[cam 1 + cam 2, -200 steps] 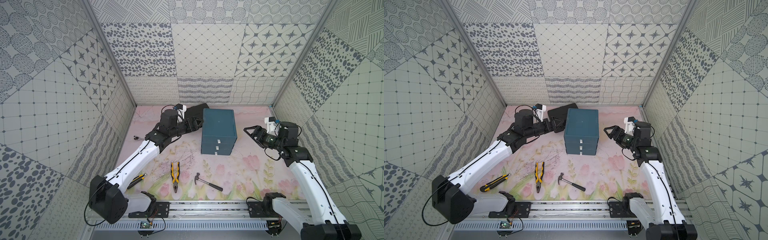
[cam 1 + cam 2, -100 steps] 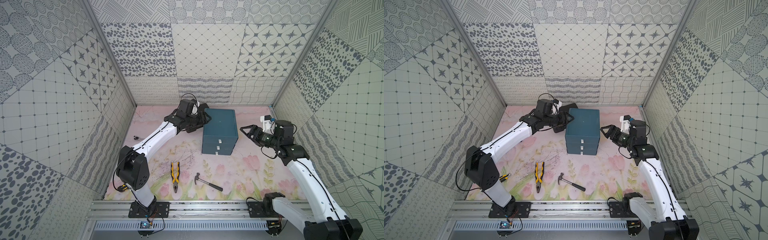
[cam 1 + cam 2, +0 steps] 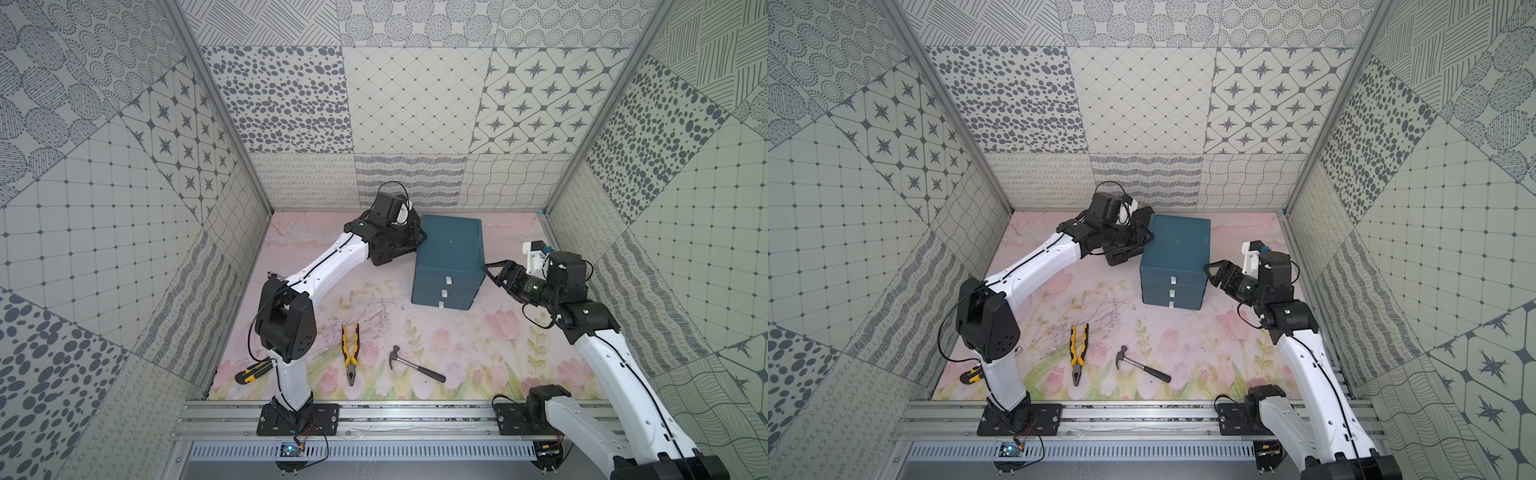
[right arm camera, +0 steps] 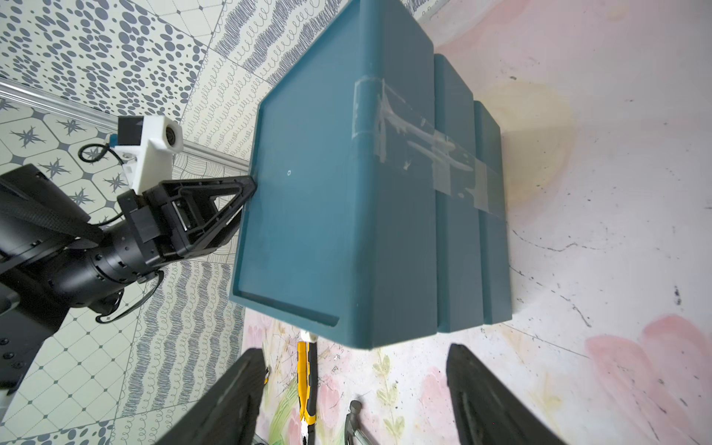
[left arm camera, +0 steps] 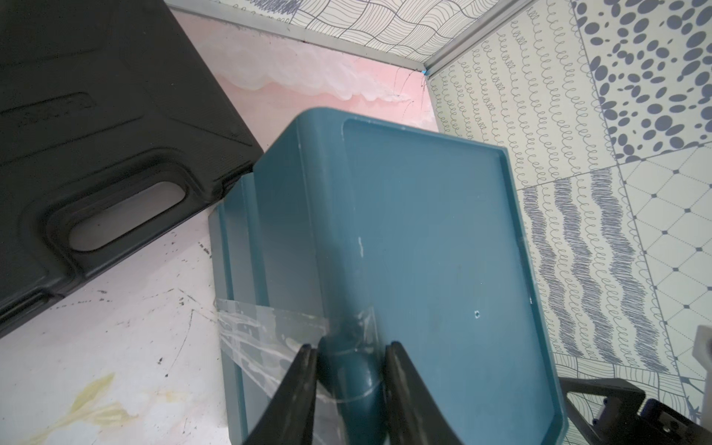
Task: Take the cookies out of the drawer
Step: Adjust the storage box at the center of the board.
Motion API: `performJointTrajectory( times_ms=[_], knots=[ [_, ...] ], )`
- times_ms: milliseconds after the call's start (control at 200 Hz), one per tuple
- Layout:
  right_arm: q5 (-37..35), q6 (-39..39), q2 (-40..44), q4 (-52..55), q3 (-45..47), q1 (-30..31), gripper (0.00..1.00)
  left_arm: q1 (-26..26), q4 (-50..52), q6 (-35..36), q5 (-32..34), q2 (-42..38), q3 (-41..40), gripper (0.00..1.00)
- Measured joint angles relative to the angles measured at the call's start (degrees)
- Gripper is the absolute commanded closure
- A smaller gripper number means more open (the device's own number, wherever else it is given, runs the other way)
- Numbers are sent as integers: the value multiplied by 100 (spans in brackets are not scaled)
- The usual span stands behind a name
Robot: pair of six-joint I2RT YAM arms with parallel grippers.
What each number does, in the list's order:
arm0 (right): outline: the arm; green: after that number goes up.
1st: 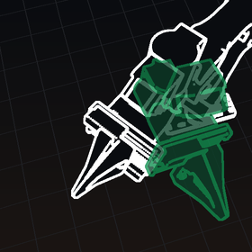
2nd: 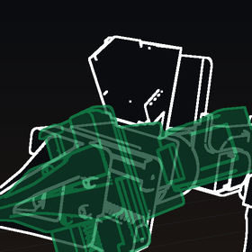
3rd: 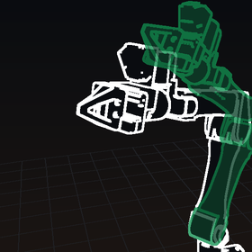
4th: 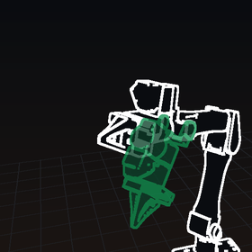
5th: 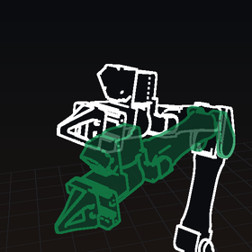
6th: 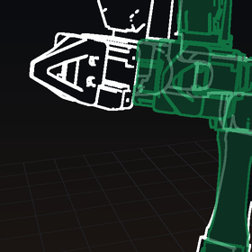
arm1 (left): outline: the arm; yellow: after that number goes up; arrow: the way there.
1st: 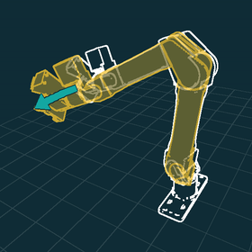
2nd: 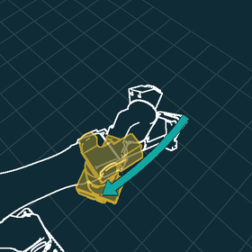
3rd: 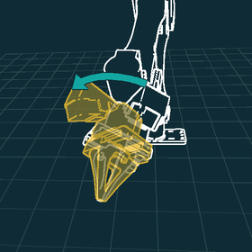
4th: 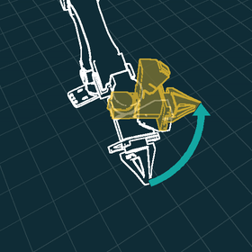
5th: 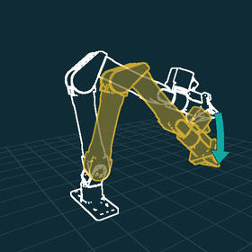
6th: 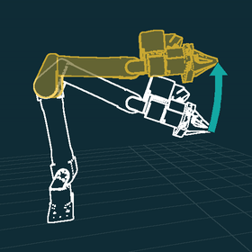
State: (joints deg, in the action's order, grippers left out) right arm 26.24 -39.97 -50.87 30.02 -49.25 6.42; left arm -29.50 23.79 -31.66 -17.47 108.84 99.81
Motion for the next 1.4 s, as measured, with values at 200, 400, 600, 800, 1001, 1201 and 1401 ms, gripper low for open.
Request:
performJointTrajectory(
  times_ms=[200, 400, 600, 800, 1001, 1201, 1401],
  knots=[
    [-120, 57, 144, 251, 9, 0, 22, -87, 2, 103, -46, 369, 459, 59],
    [-144, 146, 136, 509, -22, 0, 18, -160, -26, 122, 17, 275, 487, 37],
    [-101, 271, -164, 553, -367, 0, 19, -184, -553, -63, 444, -984, -614, 33],
    [-85, 350, -699, 350, -544, 28, 22, -208, -1141, -678, 782, -2450, -2406, 37],
    [-92, 339, -1082, -17, -544, 337, 26, -669, -1587, -1401, 949, -3547, -4105, 40],
    [-105, 308, -1314, -260, -610, 1036, 22, -1248, -2262, -2094, 1169, -4232, -5423, 41],
    [-706, 339, -981, -249, -586, 1187, 20, -1432, -3005, -2636, 1318, -4264, -5993, 42]
  ],
)
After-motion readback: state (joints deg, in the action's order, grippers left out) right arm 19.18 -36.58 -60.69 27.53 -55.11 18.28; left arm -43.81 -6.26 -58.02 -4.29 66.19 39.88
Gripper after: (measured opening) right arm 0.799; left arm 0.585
